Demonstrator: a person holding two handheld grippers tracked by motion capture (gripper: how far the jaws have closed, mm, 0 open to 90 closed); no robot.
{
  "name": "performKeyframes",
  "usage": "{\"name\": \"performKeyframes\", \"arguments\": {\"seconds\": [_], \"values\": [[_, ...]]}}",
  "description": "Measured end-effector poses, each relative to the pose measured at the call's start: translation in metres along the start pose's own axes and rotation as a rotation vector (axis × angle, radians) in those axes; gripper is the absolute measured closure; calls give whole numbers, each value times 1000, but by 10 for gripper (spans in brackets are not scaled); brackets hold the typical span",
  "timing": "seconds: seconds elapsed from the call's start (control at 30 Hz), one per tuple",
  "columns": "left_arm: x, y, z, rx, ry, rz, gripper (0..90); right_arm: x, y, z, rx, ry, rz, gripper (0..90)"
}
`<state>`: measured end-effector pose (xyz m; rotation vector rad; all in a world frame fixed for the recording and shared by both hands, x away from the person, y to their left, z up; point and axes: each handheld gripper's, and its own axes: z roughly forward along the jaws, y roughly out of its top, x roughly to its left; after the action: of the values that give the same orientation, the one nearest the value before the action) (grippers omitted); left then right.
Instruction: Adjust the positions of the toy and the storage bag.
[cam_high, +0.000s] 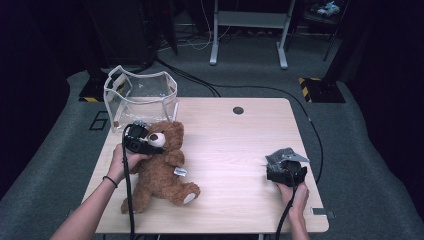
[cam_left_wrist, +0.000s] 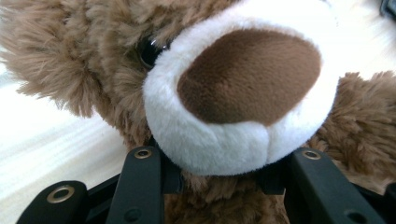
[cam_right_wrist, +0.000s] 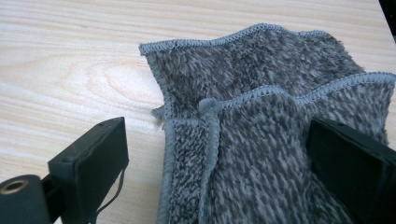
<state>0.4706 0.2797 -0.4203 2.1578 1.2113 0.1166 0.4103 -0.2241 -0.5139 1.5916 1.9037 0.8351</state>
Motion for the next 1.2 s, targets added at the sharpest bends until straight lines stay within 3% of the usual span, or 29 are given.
{"name": "performKeyframes", "arguments": {"seconds": [0.07,0.3,0.37,0.53,0.77,0.87,1.03,1.2], "values": [[3,-2,4,38,-9,5,604,0,-1,0,-7,-2,-4,51],[7,-5,21,53,9,-31,579,0,-4,1,-20,-2,-16,47],[7,-5,24,61,13,-25,564,0,-5,2,-22,-3,-20,42],[7,-3,28,64,23,-24,454,0,-7,2,-31,-11,-22,40],[3,3,25,38,64,-16,276,1,-10,2,-44,-8,-28,39],[0,6,21,34,88,-7,237,0,-11,2,-53,-6,-41,39],[-3,14,10,-24,119,-13,187,1,-11,2,-57,-9,-41,39],[-6,26,-3,-61,141,9,155,1,-11,3,-56,-13,-50,40]]}}
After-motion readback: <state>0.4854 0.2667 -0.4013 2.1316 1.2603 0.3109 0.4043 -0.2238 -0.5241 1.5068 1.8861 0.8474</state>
